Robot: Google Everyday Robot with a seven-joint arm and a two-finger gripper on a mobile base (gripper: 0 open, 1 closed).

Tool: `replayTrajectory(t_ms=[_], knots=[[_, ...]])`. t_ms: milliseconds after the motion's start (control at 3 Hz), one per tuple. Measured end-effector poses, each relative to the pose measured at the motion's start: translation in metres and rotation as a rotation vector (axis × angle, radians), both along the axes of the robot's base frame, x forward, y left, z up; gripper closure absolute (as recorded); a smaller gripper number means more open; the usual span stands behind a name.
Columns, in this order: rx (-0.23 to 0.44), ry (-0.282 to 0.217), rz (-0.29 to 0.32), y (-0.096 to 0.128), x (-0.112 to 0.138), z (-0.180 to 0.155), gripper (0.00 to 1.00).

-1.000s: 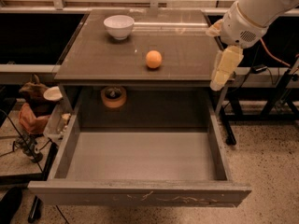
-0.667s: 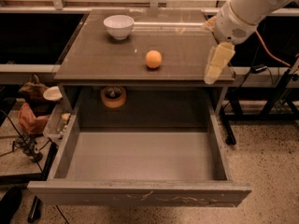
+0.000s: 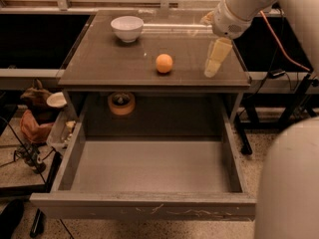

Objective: Place orange into top drawer

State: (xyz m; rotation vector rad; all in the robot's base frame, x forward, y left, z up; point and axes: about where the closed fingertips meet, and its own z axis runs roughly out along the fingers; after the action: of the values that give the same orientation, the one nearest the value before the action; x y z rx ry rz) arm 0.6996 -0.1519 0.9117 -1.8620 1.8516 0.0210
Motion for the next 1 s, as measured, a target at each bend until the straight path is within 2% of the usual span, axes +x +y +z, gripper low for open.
replayTrajectory(t_ms=[667,1000], knots=[[-0.016,0.041,0.064,0.03,0.04,-0.026,0.0],[-0.017,0.074,0.108,0.054,0.053,-0.041,0.0]])
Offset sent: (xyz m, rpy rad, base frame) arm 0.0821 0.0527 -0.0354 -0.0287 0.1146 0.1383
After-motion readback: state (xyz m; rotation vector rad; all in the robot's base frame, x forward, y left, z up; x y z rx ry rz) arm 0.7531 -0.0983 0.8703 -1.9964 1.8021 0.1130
